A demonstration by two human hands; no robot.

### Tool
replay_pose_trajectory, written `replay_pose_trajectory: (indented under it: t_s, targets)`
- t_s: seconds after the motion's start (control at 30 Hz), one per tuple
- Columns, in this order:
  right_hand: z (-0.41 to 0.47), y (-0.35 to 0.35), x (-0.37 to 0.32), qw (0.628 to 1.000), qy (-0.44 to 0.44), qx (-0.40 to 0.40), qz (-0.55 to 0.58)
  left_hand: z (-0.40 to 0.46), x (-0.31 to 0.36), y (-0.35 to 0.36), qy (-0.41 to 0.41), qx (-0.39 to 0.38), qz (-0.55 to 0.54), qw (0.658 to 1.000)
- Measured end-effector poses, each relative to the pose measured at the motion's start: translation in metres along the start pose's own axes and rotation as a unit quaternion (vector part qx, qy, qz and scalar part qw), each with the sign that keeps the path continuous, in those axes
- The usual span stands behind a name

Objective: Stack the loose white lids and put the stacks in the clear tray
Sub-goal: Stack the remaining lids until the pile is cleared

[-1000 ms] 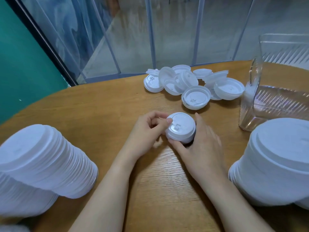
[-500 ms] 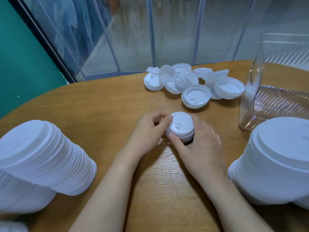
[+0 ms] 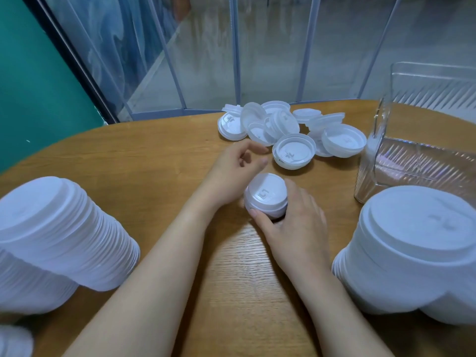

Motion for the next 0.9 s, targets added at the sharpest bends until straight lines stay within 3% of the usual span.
replay_pose_trajectory:
  t_s: [0.23,0.4,0.73,0.9]
  targets:
    - [0.001,-0.002,0.001,1.0,0.003,-0.006,0.017,0.052,0.02,0.021,0.033,-0.14,0.153,0.978]
    - [0.001,-0.002,0.001,0.999,0.005,-0.011,0.034,0.071,0.018,0.038,0.019,-0.182,0.27,0.945]
    - [-0.001,-0.001,0.002,0.999,-0.003,-0.009,0.042,0.068,0.012,0.025,0.054,-0.115,0.277,0.952]
    - [-0.001,-0.002,0.001,0.999,-0.006,-0.008,0.044,0.049,0.008,0.0,0.02,-0.073,0.227,0.971]
Point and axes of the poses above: each hand's wrist, its own z-axis towards the middle knuckle, its own y-axis out of the palm, x = y × z, the point moved 1 cm from there along z, towards the middle knuckle, and after that the axes turned 8 degrees about -z, right-handed, at the moved point
